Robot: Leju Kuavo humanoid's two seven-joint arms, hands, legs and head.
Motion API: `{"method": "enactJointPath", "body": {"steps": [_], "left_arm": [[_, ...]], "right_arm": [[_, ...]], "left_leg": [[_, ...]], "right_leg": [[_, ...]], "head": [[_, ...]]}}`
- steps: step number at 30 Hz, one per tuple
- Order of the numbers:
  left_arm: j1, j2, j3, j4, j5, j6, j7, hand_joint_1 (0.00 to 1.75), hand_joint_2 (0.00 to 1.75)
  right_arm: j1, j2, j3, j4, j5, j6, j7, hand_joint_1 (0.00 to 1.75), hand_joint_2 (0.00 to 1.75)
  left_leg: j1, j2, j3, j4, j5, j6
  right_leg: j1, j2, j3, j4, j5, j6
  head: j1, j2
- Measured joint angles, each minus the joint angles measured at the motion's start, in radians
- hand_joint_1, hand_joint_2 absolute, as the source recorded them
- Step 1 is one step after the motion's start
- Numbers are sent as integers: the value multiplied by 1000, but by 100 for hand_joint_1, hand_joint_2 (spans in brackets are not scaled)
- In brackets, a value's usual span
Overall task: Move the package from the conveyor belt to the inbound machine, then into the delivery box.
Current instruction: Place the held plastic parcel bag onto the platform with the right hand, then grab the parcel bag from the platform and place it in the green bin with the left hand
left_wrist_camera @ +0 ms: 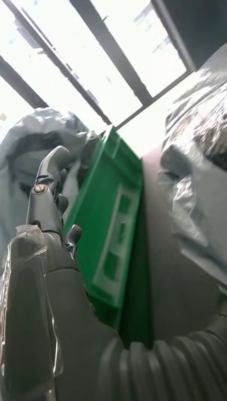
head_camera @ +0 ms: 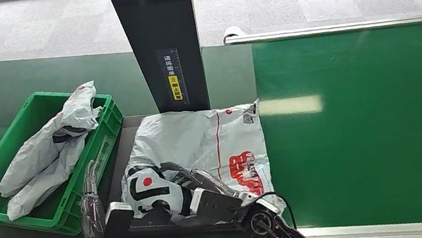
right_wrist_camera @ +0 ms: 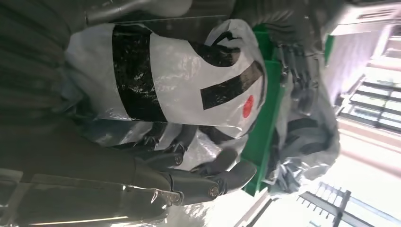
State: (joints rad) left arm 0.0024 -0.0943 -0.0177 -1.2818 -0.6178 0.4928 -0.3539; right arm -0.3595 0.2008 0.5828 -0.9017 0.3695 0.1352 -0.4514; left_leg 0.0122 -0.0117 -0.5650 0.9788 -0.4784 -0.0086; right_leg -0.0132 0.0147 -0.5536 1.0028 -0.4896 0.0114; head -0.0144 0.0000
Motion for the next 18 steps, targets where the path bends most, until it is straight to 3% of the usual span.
{"method": "enactJointPath", "body": {"steps": [8, 18], "left_arm": [[12, 18, 93, -61, -104, 3, 13, 0, 175], [18, 73, 137, -187, -132, 10, -9, 0, 175]], "right_arm": [[12, -13, -50, -119, -182, 16, -19, 0, 175], [157, -95, -257, -414, -197, -4, -21, 0, 175]], "left_leg": [[0, 0, 0, 0, 0, 0], [0, 0, 0, 0, 0, 0]], "right_leg": [[0, 0, 0, 0, 0, 0], [0, 0, -1, 0, 0, 0]], "head": [[0, 0], [0, 0]]}}
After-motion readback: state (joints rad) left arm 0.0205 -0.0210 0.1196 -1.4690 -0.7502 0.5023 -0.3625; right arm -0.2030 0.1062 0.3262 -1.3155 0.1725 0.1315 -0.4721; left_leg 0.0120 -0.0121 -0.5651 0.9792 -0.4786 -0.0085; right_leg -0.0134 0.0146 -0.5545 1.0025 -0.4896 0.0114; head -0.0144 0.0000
